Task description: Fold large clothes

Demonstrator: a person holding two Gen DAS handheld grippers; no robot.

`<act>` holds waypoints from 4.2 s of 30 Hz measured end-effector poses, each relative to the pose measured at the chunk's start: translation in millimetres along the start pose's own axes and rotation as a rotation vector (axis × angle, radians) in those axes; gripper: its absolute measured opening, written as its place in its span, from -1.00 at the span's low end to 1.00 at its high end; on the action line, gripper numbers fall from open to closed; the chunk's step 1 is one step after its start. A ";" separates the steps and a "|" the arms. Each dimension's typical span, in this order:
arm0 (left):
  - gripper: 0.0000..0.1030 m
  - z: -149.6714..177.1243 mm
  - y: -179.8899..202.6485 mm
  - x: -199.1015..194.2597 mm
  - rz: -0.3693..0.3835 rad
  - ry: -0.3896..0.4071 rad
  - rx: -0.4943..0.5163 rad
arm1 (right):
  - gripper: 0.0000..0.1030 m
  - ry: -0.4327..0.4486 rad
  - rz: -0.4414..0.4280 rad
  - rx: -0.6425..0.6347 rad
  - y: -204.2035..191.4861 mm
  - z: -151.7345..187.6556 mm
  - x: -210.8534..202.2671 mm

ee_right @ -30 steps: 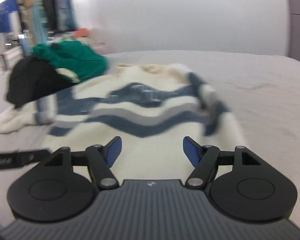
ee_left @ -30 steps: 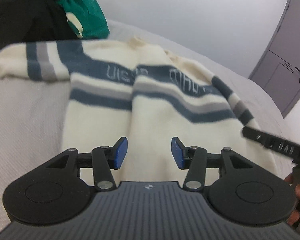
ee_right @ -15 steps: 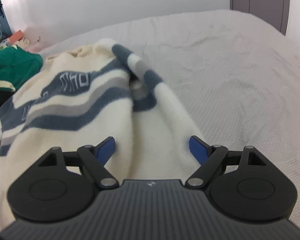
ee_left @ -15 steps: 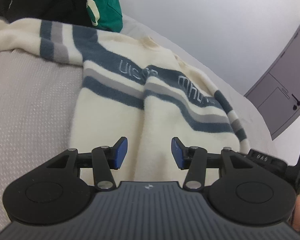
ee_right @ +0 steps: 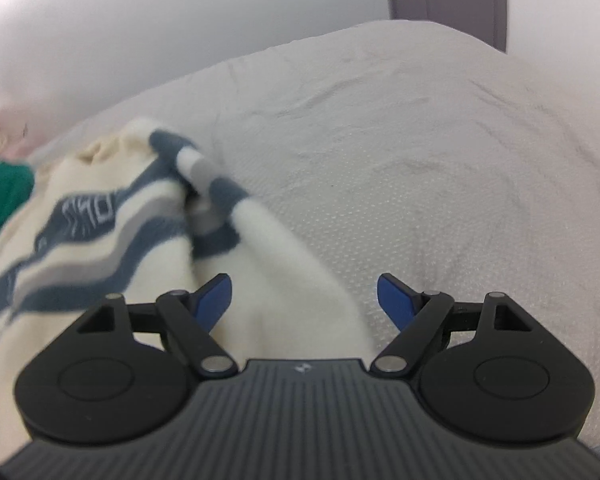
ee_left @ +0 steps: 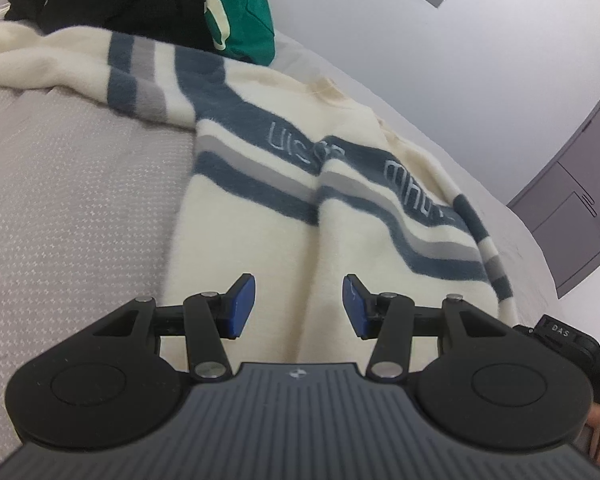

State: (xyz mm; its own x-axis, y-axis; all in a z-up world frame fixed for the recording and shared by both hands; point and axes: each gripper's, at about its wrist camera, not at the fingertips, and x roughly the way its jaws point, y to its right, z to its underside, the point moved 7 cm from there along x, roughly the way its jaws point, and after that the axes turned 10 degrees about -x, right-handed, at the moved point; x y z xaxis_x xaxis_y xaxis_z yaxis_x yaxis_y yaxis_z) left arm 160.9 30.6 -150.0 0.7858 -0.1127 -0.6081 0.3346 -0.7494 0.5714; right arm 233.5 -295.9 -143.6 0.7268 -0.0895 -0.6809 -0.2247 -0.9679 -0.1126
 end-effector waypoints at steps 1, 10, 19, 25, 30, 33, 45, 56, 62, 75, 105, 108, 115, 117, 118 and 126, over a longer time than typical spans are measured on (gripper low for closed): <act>0.06 -0.2 -0.6 0.6 -0.002 -0.001 -0.001 | 0.58 -0.017 -0.018 0.012 0.8 2.2 1.9; 0.06 2.1 -3.7 4.1 -0.029 0.004 0.000 | -0.67 -0.160 -0.085 0.070 -1.0 15.5 24.5; 0.06 -1.8 -10.2 3.2 -0.017 0.009 -0.039 | -0.82 -0.032 -0.143 -0.030 26.0 -99.5 -4.3; 0.06 -6.2 -13.8 7.0 -0.026 0.013 -0.055 | -0.83 0.112 0.023 -0.116 66.9 -214.2 13.7; 0.06 -11.0 -15.4 16.1 -0.047 0.012 -0.061 | -0.83 0.114 0.088 -0.159 86.3 -277.5 77.8; 0.05 -14.3 -17.9 24.7 -0.067 0.009 -0.069 | -0.83 0.073 0.101 -0.169 95.1 -290.6 131.0; 0.06 -24.5 -21.7 62.7 -0.111 -0.023 -0.071 | 0.20 -0.009 -0.006 0.016 152.8 -255.9 249.9; 0.06 -18.3 -13.6 37.6 -0.053 0.001 -0.062 | 0.28 0.073 -0.092 -0.177 179.5 -210.0 160.1; 0.06 -16.6 -11.3 22.0 -0.073 0.060 -0.020 | 0.25 -0.020 -0.067 -0.307 181.7 -139.6 158.8; 0.06 -22.2 -27.1 24.8 -0.156 0.088 -0.050 | -0.82 0.115 0.088 -0.204 255.7 -199.8 147.3; 0.06 -41.8 0.1 -8.7 -0.092 0.094 0.046 | 0.52 0.037 0.194 -0.033 255.2 -223.6 130.2; 0.06 -39.8 4.1 -22.1 -0.063 0.100 0.068 | 0.52 0.065 0.130 -0.056 215.9 -226.2 92.9; 0.06 -30.5 -0.5 -46.0 -0.011 0.082 0.078 | 0.52 0.129 -0.081 -0.128 97.2 -216.6 -3.4; 0.06 -28.8 -3.5 -50.4 0.007 0.070 0.065 | 0.52 0.134 -0.154 -0.145 61.9 -204.1 -26.2; 0.06 -28.1 -4.9 -52.4 0.012 0.064 0.060 | 0.52 0.130 -0.198 -0.157 43.0 -194.4 -37.2; 0.06 -16.9 -21.7 -63.9 0.003 0.038 0.033 | 0.52 0.008 -0.426 -0.286 -66.5 -93.6 -78.1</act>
State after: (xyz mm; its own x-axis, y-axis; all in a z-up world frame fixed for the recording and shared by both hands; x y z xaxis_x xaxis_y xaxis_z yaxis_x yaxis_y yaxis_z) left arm 112.2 65.1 -114.3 0.8062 -0.0902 -0.5847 0.3155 -0.7706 0.5538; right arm 252.3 -246.6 -15.2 0.7207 0.3264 -0.6116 0.2783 -0.9443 -0.1760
